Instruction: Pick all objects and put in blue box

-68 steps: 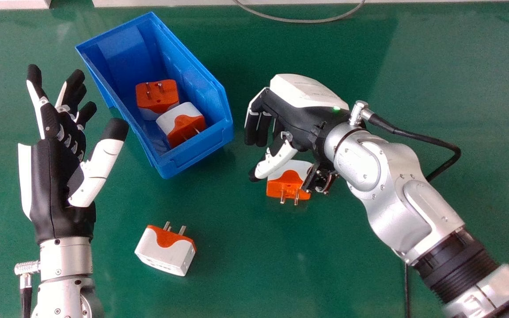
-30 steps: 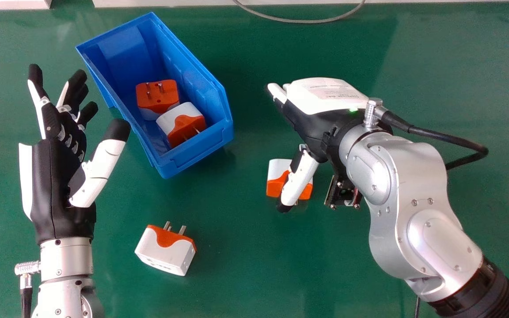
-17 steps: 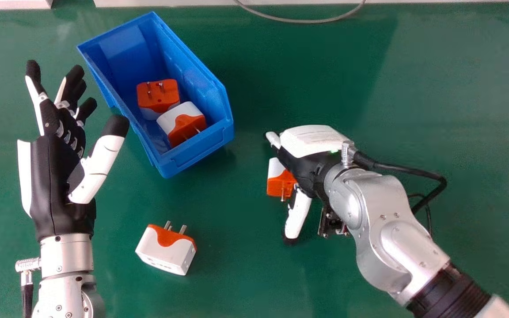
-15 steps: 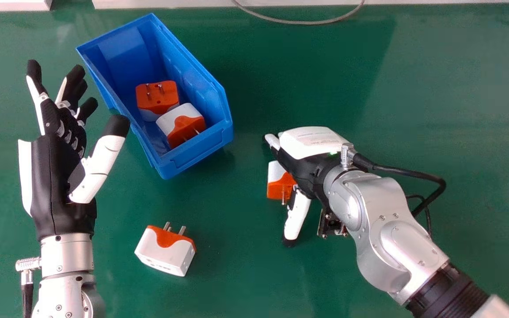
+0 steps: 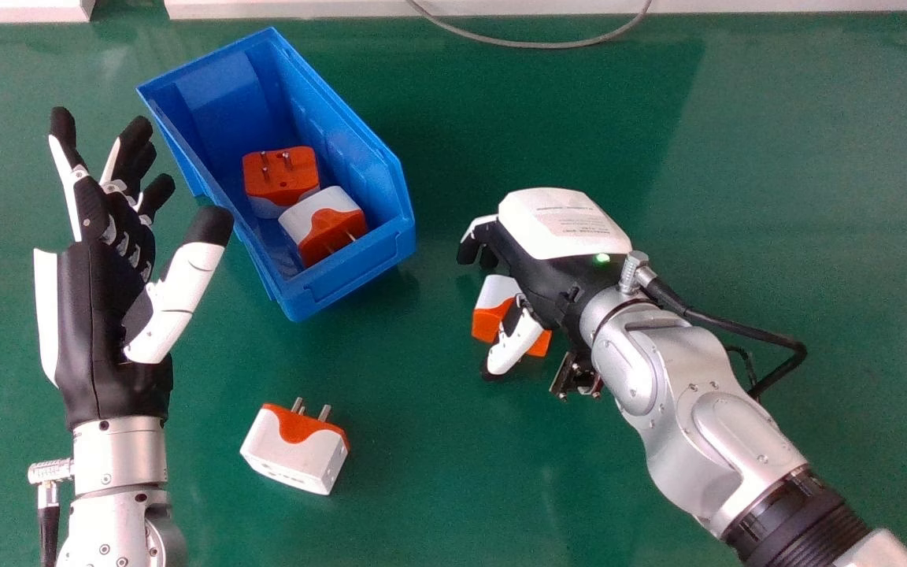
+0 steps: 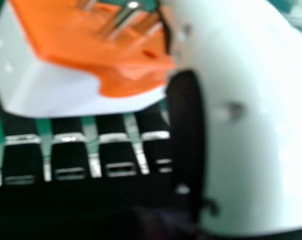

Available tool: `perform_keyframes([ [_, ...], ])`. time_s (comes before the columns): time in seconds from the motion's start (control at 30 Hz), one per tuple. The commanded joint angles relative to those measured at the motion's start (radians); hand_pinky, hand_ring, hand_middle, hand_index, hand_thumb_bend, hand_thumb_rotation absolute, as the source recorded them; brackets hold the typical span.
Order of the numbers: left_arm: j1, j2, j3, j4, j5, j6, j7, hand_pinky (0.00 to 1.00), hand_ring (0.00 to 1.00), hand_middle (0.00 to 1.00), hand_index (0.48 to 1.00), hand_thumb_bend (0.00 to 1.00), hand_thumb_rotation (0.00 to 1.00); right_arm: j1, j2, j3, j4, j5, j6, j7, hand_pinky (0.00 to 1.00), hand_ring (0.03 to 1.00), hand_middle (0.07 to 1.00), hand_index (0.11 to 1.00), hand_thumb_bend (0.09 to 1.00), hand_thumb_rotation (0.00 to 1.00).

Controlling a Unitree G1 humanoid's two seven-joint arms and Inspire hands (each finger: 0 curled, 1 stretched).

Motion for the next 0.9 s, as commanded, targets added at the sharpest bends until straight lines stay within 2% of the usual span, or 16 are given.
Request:
perform_keyframes([
  [0.0, 0.005, 0.002, 0.001, -0.015, -0.001, -0.017, -0.001, 0.91, 0.95, 0.93, 0.920, 0.85, 0.55, 0.018, 0.009, 0.006, -0.013, 0.029, -0.016, 0.027, 0.34, 0.408, 0.528, 0.547, 0.514, 0.00],
  [0.2, 0.008, 0.001, 0.002, -0.018, -0.006, -0.014, -0.003, 0.90, 0.94, 0.93, 0.921, 0.84, 0.55, 0.019, 0.004, 0.004, -0.041, 0.042, -0.018, 0.032, 0.34, 0.403, 0.527, 0.540, 0.508, 0.00],
  [0.27, 0.008, 0.001, 0.003, -0.017, -0.003, -0.015, 0.001, 0.90, 0.94, 0.93, 0.922, 0.85, 0.55, 0.019, 0.000, 0.006, -0.049, 0.045, -0.022, 0.028, 0.34, 0.400, 0.525, 0.541, 0.507, 0.00],
  [0.37, 0.007, 0.002, 0.004, -0.012, 0.015, -0.020, 0.014, 0.90, 0.94, 0.93, 0.921, 0.85, 0.55, 0.021, -0.002, 0.003, -0.064, 0.051, -0.019, 0.033, 0.34, 0.399, 0.526, 0.538, 0.507, 0.00],
  [0.5, 0.011, 0.001, -0.001, -0.020, 0.001, -0.012, 0.006, 0.90, 0.94, 0.93, 0.918, 0.85, 0.56, 0.028, -0.003, -0.007, -0.077, 0.066, -0.037, 0.020, 0.34, 0.402, 0.524, 0.532, 0.507, 0.00],
  [0.63, 0.014, 0.003, 0.000, -0.021, -0.008, -0.011, -0.001, 0.90, 0.94, 0.93, 0.919, 0.85, 0.56, 0.033, -0.003, -0.012, -0.088, 0.074, -0.045, 0.007, 0.32, 0.410, 0.509, 0.525, 0.509, 0.00],
  [0.7, 0.013, 0.004, 0.001, -0.015, -0.005, -0.016, -0.001, 0.90, 0.94, 0.93, 0.919, 0.85, 0.56, 0.036, -0.004, -0.014, -0.097, 0.082, -0.049, 0.006, 0.32, 0.410, 0.509, 0.525, 0.509, 0.00],
  [0.77, 0.015, 0.003, 0.001, -0.018, 0.003, -0.014, 0.005, 0.90, 0.94, 0.93, 0.919, 0.85, 0.56, 0.040, -0.007, -0.017, -0.111, 0.088, -0.056, 0.001, 0.30, 0.410, 0.496, 0.521, 0.510, 0.00],
  [0.87, 0.016, 0.001, 0.001, -0.020, 0.002, -0.013, 0.006, 0.90, 0.94, 0.93, 0.919, 0.85, 0.56, 0.048, -0.012, -0.020, -0.139, 0.088, -0.063, -0.011, 0.28, 0.410, 0.487, 0.516, 0.511, 0.00],
])
